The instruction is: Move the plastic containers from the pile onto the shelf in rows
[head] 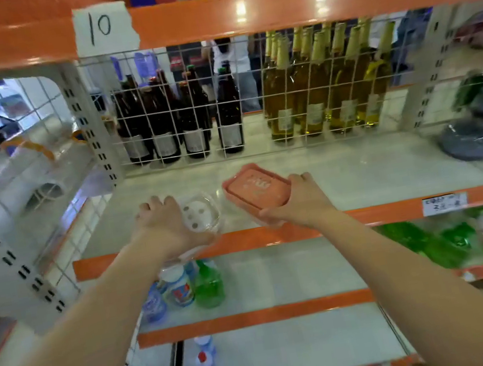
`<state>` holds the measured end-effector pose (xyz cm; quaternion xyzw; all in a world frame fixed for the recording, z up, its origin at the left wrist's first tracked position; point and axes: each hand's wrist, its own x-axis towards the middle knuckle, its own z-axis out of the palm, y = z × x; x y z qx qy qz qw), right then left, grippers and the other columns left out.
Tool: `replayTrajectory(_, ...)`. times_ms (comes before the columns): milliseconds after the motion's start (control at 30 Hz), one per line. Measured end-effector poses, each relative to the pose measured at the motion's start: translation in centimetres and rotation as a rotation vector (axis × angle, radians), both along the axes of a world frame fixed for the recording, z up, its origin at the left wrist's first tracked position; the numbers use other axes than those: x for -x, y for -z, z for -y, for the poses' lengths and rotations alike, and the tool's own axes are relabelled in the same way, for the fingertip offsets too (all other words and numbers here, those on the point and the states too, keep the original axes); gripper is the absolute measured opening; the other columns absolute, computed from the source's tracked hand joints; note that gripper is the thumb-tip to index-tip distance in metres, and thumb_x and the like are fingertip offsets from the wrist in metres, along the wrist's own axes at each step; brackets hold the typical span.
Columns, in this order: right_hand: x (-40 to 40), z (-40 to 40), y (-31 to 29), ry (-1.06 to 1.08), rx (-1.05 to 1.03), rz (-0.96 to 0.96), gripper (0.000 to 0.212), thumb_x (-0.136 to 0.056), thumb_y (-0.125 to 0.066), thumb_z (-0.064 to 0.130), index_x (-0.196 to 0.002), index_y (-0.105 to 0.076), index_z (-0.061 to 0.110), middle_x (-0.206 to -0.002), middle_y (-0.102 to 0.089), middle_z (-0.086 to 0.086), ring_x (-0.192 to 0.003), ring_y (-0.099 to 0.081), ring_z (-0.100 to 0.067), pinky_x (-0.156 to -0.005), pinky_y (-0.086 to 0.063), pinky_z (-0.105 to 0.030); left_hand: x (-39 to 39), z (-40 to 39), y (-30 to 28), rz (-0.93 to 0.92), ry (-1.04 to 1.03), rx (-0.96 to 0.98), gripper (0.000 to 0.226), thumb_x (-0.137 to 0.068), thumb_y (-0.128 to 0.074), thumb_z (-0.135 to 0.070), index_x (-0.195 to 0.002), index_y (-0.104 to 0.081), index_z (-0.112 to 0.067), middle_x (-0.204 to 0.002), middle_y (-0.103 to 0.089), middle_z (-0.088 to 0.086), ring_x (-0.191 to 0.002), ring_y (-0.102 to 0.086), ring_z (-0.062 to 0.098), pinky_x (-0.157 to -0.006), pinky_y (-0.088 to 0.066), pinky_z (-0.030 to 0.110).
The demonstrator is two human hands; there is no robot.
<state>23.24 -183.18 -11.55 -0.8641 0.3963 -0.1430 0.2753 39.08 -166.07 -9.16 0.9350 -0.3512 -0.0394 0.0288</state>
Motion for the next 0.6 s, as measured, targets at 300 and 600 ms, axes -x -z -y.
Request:
replayTrajectory(300,14.8,2.8,-0.3,0.276,0.013,0.04,0.086,-0.068,-0.079,0.049,-0.132,-0.04,0.006,-0.124,-0.039,-0.008,-0.109,-0.05,-0.026,-0.09,-0.043,-0.033,10.1,7.2,-0.4,-0.032,0.25,0.015,0.11,-0.057,-0.059,-0.084,-0.133,-0.038,-0.007,-0.129,-0.042,0.015,-0.118,-0.041,0.032,-0.095,-0.037,0.036)
replayTrajectory(600,29.1,9.4,-1.3,0.507,0.073,0.068,0.091,-0.068,-0.078,0.049,-0.138,-0.035,0.008,-0.131,-0.04,-0.009,-0.117,-0.046,-0.025,-0.098,-0.04,-0.034,23.0,18.0,-1.4,-0.08,0.409,0.1,0.108,-0.059,-0.064,-0.078,-0.138,-0.033,-0.011,-0.136,-0.037,0.013,-0.125,-0.036,0.032,-0.101,-0.037,0.042)
